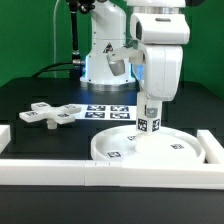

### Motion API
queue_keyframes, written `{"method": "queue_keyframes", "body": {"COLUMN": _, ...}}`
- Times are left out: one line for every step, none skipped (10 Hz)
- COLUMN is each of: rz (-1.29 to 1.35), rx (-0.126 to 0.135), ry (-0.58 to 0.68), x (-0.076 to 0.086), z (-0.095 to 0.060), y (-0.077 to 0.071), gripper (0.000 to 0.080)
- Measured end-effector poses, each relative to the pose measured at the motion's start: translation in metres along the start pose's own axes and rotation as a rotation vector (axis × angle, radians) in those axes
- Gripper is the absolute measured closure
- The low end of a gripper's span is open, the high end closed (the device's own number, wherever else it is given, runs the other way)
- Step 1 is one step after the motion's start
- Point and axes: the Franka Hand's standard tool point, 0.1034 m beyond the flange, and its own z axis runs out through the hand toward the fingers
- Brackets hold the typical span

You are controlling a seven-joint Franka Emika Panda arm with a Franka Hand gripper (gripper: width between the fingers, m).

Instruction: Assemble round table

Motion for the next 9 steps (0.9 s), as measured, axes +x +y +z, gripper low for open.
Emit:
{"method": "queue_keyframes", "body": {"rz": 0.037, "rx": 0.000, "ry": 0.000, "x": 0.0000, "z": 0.0001, "y": 0.0000, "gripper": 0.0387}}
{"method": "queue_keyframes", "body": {"rz": 0.040, "rx": 0.000, "ry": 0.000, "x": -0.0002, "z": 0.0001, "y": -0.0001, "gripper": 0.0387}}
{"method": "queue_keyframes", "body": {"rz": 0.086, "rx": 0.004, "ry": 0.004, "x": -0.0003, "z": 0.0002, "y": -0.0005, "gripper": 0.0387}}
{"method": "queue_keyframes", "body": {"rz": 0.279, "rx": 0.028, "ry": 0.011, "x": -0.0026, "z": -0.0006, "y": -0.0023, "gripper": 0.0387}}
{"method": "queue_keyframes", "body": {"rz": 0.383, "rx": 0.050, "ry": 0.010, "x": -0.0049, "z": -0.0001, "y": -0.0052, "gripper": 0.0387}}
{"method": "queue_keyframes", "body": {"rz": 0.513, "rx": 0.068, "ry": 0.018, "x": -0.0052, "z": 0.0018, "y": -0.0081, "gripper": 0.0387}}
{"method": "queue_keyframes", "body": {"rz": 0.604, "rx": 0.077, "ry": 0.024, "x": -0.0054, "z": 0.0023, "y": -0.0092, "gripper": 0.0387}}
{"method": "queue_keyframes", "body": {"rz": 0.685, "rx": 0.074, "ry": 0.022, "x": -0.0039, "z": 0.0022, "y": -0.0085, "gripper": 0.0387}}
{"method": "queue_keyframes", "body": {"rz": 0.748, "rx": 0.075, "ry": 0.019, "x": -0.0038, "z": 0.0024, "y": -0.0086, "gripper": 0.0387}}
